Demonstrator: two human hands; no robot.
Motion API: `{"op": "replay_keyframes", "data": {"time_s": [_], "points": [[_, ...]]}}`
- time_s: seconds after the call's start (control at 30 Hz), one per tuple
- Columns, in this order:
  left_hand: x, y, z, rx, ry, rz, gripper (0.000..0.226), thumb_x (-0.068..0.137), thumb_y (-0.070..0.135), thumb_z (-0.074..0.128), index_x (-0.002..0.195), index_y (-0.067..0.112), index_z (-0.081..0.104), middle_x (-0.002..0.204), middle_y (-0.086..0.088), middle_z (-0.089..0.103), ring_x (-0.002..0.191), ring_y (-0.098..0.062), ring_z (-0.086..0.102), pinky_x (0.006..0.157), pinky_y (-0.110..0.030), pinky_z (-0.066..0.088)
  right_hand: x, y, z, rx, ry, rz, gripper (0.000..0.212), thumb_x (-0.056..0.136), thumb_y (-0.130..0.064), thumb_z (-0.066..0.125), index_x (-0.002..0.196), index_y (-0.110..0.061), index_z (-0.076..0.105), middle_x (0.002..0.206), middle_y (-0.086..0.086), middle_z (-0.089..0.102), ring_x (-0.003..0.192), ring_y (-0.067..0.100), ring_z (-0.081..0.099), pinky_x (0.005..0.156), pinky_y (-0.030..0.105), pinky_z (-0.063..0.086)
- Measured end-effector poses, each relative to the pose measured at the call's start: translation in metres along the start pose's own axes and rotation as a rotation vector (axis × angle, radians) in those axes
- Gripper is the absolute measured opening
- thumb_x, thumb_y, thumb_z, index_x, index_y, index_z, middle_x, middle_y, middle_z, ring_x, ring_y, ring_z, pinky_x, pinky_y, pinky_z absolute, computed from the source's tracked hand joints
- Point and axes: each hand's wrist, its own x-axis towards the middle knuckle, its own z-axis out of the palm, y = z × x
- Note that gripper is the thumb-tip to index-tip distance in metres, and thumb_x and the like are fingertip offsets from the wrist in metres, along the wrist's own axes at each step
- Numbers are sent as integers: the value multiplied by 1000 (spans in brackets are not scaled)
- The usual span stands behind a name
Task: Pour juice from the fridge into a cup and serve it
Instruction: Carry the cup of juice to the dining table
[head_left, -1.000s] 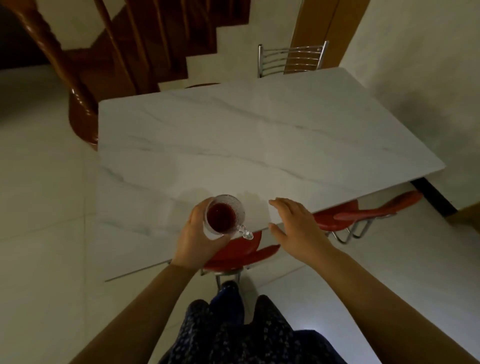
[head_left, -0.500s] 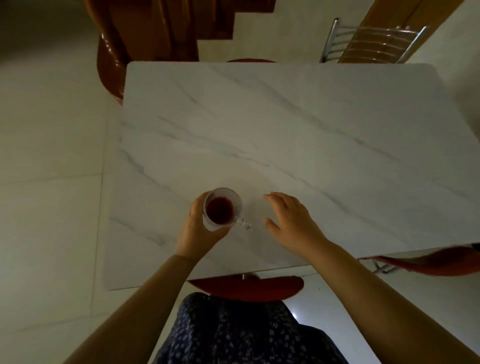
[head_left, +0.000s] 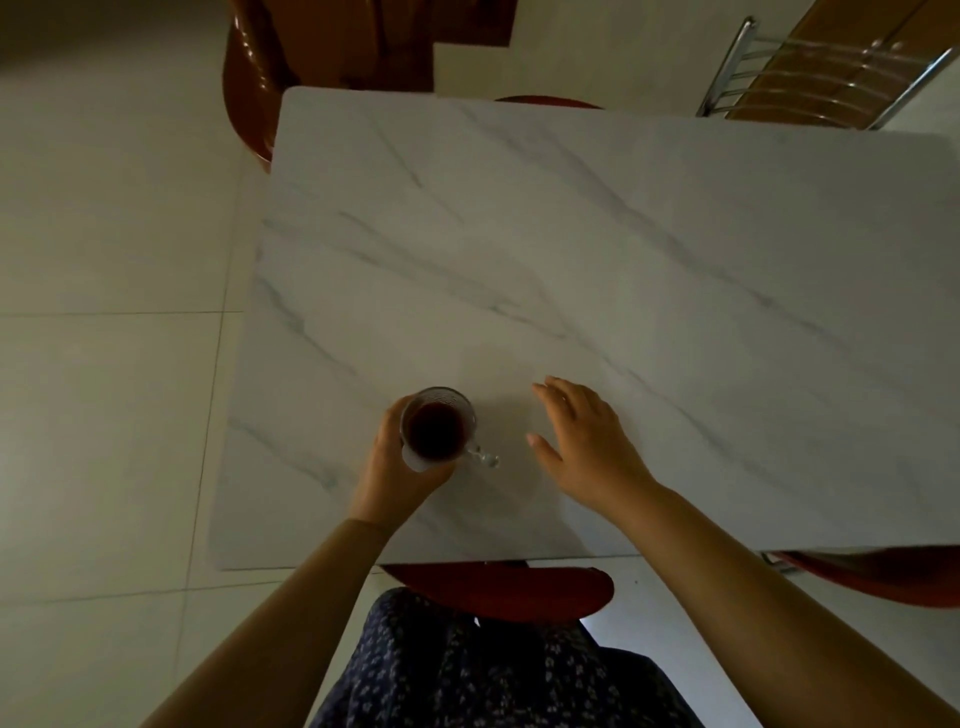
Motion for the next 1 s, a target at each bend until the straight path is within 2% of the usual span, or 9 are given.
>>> {"op": "replay_keyframes", "data": {"time_s": [0.07,0.17,0.37,0.43,0.5,0.57,0.67,0.77,1.0], "points": [[0,-2,0,1,2,-2,73,64,35,78,126,32,39,121,23,48,112,4,49,95,-22,43,1,0,2,-8,11,-9,57,94,-35,46,141,-10,29,148,12,31,136,28,29,108,42,27],[1,-3,-1,11,-2,-9,75,63,43,76,127,32,38,120,15,51,112,2,49,93,-11,40,0,1,4,-13,22,-20,57,93,-35,46,142,-10,29,148,13,31,136,28,28,109,42,27],[0,-7,-1,9,-2,-34,81,64,39,79,131,34,35,127,6,51,119,-9,50,99,-30,45,-1,0,6,38,35,-17,57,94,-36,45,142,-12,27,148,11,31,136,26,27,109,41,26],[-2,-9,-1,15,-2,-42,92,63,33,83,137,32,28,137,1,44,126,-16,44,104,-36,42,-3,-1,6,34,35,-22,57,94,-36,45,142,-12,27,149,10,30,137,25,27,109,40,26],[-6,-11,-6,22,-23,-49,106,63,25,87,144,26,20,146,5,30,135,-20,35,110,-41,35,-4,-2,4,40,40,-25,56,94,-36,45,142,-13,27,149,9,29,137,25,26,109,40,25],[-13,-13,-17,47,-37,-43,111,63,31,84,148,21,13,151,7,21,140,-19,26,114,-42,29,-5,-4,0,45,46,-38,56,94,-36,45,142,-13,27,149,9,28,137,25,26,110,41,26],[-30,-9,-41,86,7,-51,115,60,49,79,149,19,14,155,-3,20,141,-21,26,114,-43,28,-6,-6,-8,58,65,-82,56,94,-35,46,142,-13,28,149,8,29,136,25,27,111,43,27],[-53,12,-66,157,112,-48,99,65,58,70,145,22,25,148,-1,32,134,-16,35,110,-38,34,-7,-15,-21,112,102,-140,55,93,-33,48,141,-12,31,147,9,34,134,25,31,110,39,27],[-125,64,-87,283,504,-7,50,84,32,66,129,21,47,124,10,45,114,-6,47,99,-32,45,-11,-58,-48,222,127,-413,43,92,-31,50,132,-14,43,133,6,48,122,22,44,97,30,34]]}}
